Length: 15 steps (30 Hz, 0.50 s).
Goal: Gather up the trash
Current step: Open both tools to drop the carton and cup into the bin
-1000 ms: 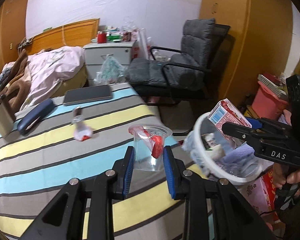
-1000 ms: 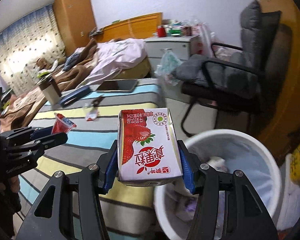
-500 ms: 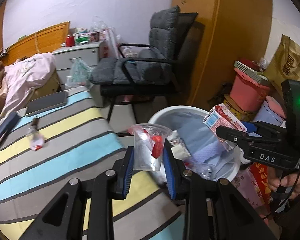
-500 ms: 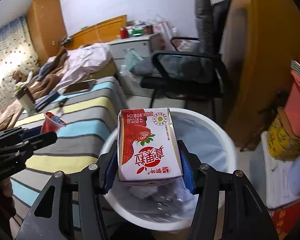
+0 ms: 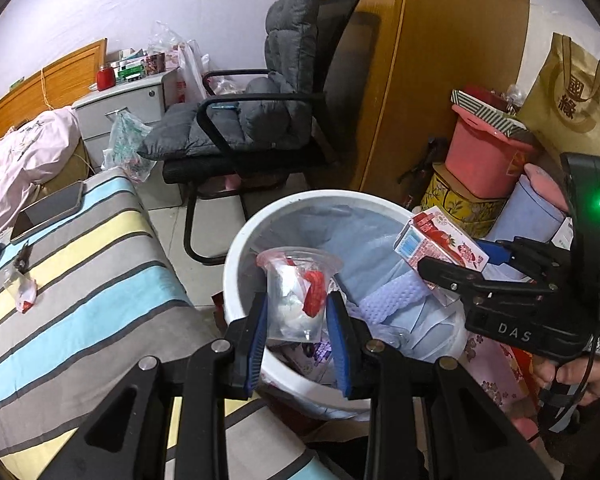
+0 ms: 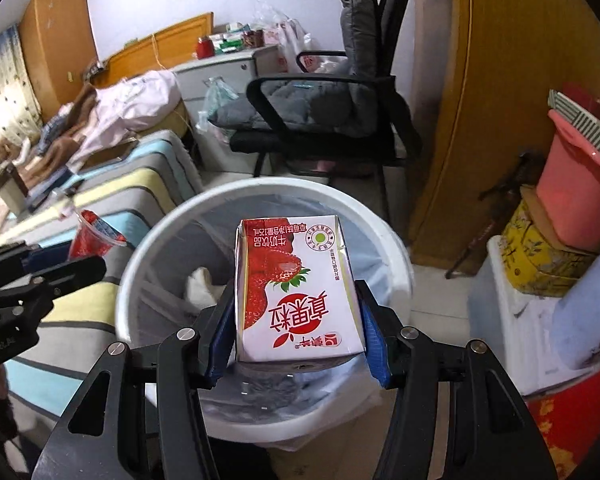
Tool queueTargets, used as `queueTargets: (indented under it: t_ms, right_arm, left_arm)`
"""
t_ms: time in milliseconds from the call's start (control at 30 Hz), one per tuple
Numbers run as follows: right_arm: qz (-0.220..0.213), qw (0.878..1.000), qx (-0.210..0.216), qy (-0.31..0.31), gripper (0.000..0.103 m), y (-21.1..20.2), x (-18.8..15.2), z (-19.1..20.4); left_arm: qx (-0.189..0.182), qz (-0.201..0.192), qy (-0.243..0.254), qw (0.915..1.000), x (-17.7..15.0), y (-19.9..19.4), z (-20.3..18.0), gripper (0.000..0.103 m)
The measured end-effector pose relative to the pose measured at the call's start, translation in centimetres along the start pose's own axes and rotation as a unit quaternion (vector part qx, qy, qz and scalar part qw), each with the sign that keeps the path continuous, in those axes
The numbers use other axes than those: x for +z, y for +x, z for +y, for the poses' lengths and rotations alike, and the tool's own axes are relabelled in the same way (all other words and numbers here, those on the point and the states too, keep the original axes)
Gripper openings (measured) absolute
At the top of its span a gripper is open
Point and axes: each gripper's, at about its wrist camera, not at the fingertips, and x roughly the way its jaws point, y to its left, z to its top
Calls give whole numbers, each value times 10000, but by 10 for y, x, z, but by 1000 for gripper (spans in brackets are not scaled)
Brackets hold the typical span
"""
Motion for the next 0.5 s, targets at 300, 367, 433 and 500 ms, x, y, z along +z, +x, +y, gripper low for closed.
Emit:
queueTargets:
  t_ms: [300,367,433,500]
  right_arm:
    - [145,9998,-140,33,57,8,-2,-9]
    - [184,9998,-115,2,57,10,-2,-9]
    - [184,9997,-156,-10,57,11,-2,-9]
    - [144,9998,-170,2,59,11,-2,-8]
  left_arm:
    - [-27,152,-66,9999,0,15,-3,31]
    - [-32,163,-51,9998,0,17,-4,31]
    - [-15,185,-77,9998,1,18,-3,37]
    - [-6,181,-117,9998,0,18,0,52]
